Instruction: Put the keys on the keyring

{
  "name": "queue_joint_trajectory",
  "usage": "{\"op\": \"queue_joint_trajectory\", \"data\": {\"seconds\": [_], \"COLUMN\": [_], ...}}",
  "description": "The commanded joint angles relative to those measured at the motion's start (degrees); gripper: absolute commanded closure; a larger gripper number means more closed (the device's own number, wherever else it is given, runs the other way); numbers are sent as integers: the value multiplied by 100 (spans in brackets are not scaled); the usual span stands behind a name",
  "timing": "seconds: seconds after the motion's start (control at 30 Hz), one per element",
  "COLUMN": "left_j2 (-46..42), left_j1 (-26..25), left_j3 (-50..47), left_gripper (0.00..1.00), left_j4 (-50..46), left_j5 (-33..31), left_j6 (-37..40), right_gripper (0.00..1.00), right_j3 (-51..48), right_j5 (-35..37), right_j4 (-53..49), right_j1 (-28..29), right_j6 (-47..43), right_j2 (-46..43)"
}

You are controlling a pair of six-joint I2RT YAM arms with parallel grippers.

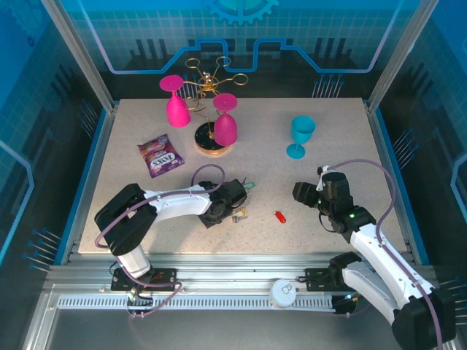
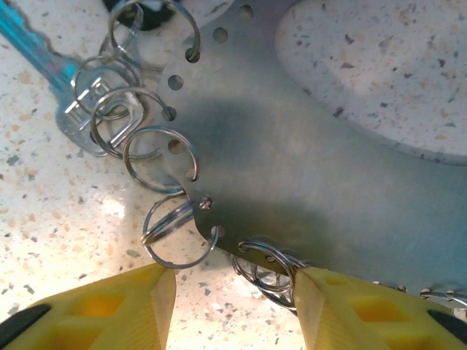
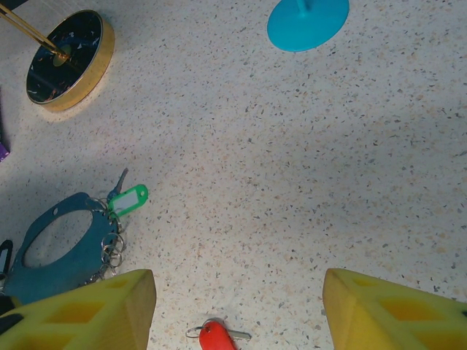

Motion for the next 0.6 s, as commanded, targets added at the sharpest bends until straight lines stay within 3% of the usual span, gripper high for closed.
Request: {"op": "queue_joint_trajectory", "data": {"seconds": [0.0, 0.2, 0.57], "left_j2": [564, 713, 370], "left_j1": [63, 87, 107], "left_j3": [-237, -215, -176], "left_gripper": [51, 74, 98], "left_j4": [97, 183, -262], "left_j5": [213, 143, -165], "left_j6": [136, 260, 464], "right_gripper": [37, 37, 37], "right_j3": [-10, -34, -41], "right_j5": [-19, 19, 69], "right_j4": [-94, -129, -191], "right_j1": [2, 4, 1], "right_j6": [85, 83, 102], "right_j2": [8, -50, -119]}}
